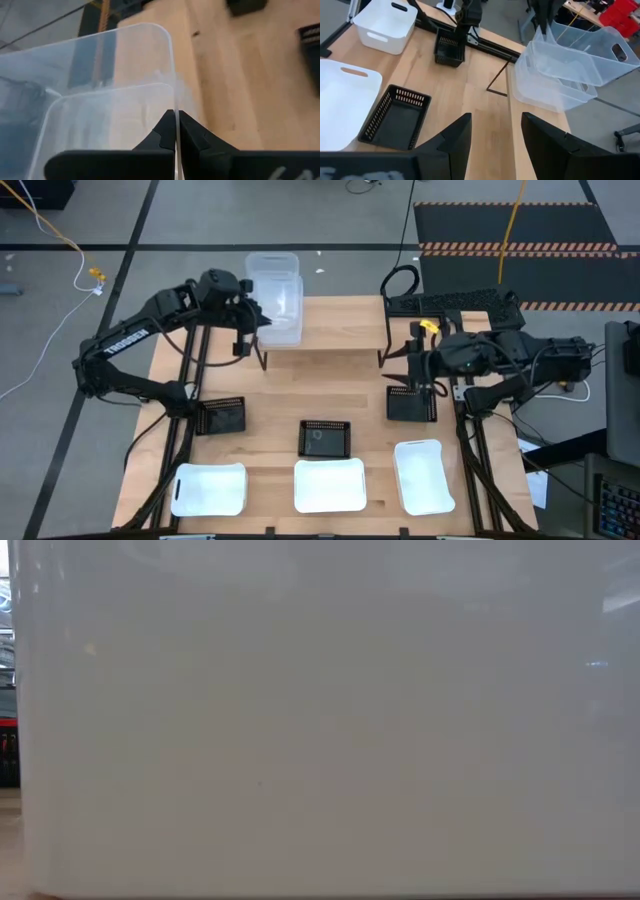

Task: Stack baskets on shelf by color
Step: Stack the transparent bin on top of the transparent bin on the shelf

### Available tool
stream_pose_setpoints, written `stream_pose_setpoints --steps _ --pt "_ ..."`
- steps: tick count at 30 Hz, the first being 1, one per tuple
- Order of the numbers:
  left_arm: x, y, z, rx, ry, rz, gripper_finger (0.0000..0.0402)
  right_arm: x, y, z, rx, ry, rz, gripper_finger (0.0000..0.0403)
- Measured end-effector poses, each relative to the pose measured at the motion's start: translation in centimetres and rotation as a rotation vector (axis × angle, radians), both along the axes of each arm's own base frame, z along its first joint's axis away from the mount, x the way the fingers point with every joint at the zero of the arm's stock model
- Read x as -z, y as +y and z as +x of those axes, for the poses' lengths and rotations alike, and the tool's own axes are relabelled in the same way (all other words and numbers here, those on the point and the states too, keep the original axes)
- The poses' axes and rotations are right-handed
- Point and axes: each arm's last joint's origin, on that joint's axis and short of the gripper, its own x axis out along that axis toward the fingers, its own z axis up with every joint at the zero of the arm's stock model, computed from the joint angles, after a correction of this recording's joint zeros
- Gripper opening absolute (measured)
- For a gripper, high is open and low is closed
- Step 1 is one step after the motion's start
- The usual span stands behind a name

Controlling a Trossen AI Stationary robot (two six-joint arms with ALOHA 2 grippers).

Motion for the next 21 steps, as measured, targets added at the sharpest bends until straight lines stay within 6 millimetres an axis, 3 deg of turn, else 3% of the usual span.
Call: stream_pose_setpoints --steps 11,21 --pt "0.16 -0.19 -0.04 0.006 -0.01 -0.084 0.0004 -0.01 -0.01 -0.03 0.002 -0.001 0.001 0.0169" --pt "-0.06 0.09 0.07 -0.007 -0.004 0.016 0.0006 -0.01 -0.01 -0.02 0.001 -0.001 0.0 0.0169"
